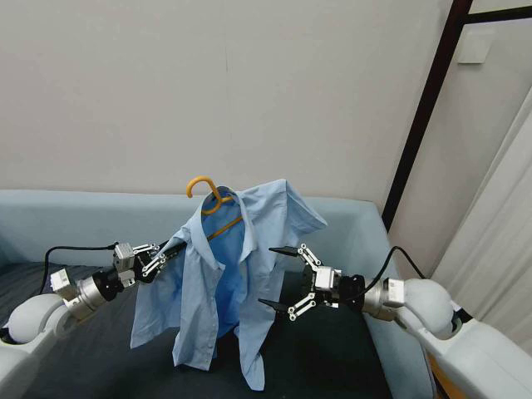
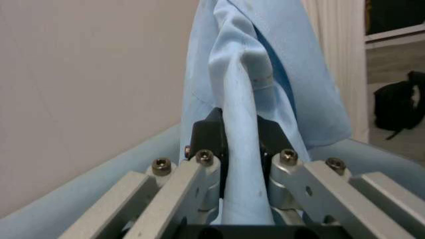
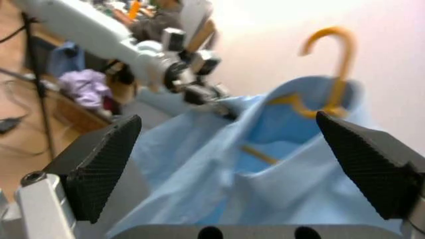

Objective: Pick up the clothes from the sofa and hang them on the clothes hanger.

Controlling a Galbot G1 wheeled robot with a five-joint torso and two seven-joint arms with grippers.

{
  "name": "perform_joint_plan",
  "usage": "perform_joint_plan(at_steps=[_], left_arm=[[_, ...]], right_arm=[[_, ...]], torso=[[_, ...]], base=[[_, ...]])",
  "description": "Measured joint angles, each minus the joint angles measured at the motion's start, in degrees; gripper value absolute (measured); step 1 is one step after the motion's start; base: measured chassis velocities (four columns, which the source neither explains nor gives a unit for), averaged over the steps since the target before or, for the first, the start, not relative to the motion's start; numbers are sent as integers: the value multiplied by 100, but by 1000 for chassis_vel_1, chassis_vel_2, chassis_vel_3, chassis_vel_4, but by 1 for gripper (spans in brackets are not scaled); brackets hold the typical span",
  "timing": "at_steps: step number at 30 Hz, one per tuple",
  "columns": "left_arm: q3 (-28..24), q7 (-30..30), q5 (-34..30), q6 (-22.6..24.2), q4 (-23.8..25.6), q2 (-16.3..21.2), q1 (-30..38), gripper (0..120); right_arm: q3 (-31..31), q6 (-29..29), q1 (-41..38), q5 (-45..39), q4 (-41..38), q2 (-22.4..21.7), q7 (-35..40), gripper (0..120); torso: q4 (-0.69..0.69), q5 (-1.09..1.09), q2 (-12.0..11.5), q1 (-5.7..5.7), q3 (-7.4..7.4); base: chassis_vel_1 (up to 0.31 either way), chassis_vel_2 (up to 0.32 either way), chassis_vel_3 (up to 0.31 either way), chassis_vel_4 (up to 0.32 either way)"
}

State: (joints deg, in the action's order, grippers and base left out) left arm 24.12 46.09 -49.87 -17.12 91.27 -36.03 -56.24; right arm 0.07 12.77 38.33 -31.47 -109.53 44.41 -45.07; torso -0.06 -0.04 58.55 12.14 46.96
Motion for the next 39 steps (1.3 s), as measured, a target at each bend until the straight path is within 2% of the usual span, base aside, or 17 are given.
perform_joint_plan(at_steps=[3,7,8,9,10,11,13,14,16,18,22,30,35,37,39], left_arm=[[-16,273,-87,95,-100,17,105,8],[-258,1889,-240,581,-774,205,989,8],[-509,2549,-209,802,-1095,328,1519,8],[-509,2549,-209,802,-1095,328,1519,8],[-690,2853,-125,910,-1261,375,1823,8],[-1023,3369,110,1064,-1501,400,2314,8],[-1296,3759,311,1181,-1642,368,2682,8],[-1296,3759,311,1181,-1642,368,2682,8],[-1600,4104,529,1308,-1769,233,3058,8],[-1792,4211,672,1350,-1853,87,3290,8],[-1999,4240,752,1351,-1927,-119,3505,8],[-2119,4211,780,1275,-1929,-274,3567,8],[-2118,4188,822,1215,-1902,-276,3503,8],[-2114,4186,827,1208,-1891,-276,3488,8],[-2103,4179,845,1191,-1882,-278,3467,8]], right_arm=[[77,10,-48,-161,-60,-67,18,100],[361,-89,-258,-158,-164,-575,1610,100],[355,-239,-321,-452,-279,-843,1956,100],[355,-239,-321,-452,-279,-843,1956,100],[347,-337,-350,-618,-320,-973,1943,100],[330,-546,-400,-926,-326,-1162,1623,100],[246,-704,-454,-1191,-233,-1322,1151,100],[246,-704,-454,-1191,-233,-1322,1151,100],[34,-889,-580,-1397,4,-1418,511,100],[-98,-1040,-683,-1357,244,-1385,-32,100],[-306,-1223,-761,-973,521,-1173,-546,100],[-521,-1418,-805,-468,900,-776,-843,100],[-636,-1447,-992,-215,1191,-611,-995,79],[-650,-1445,-1030,-203,1231,-586,-1030,76],[-675,-1432,-1140,-197,1338,-517,-1220,65]], torso=[[0,0,0,0,0],[-2,0,0,0,0],[-2,2,-1,0,0],[-2,2,-1,0,0],[-2,2,-1,0,0],[-1,2,-1,0,0],[-1,0,0,0,0],[-1,0,0,0,0],[-2,1,-1,0,0],[-2,1,-1,1,0],[-2,1,-1,1,1],[0,1,-1,0,0],[-1,0,-1,0,0],[-1,0,-1,0,0],[0,0,-1,0,0]], base=[[0,0,0,0],[0,0,0,0],[0,0,0,0],[0,0,0,0],[0,0,0,0],[0,0,0,0],[0,0,0,0],[0,0,0,0],[0,0,0,0],[0,0,0,0],[0,0,0,0],[0,0,0,0],[0,0,0,0],[0,0,0,0],[0,0,0,0]])
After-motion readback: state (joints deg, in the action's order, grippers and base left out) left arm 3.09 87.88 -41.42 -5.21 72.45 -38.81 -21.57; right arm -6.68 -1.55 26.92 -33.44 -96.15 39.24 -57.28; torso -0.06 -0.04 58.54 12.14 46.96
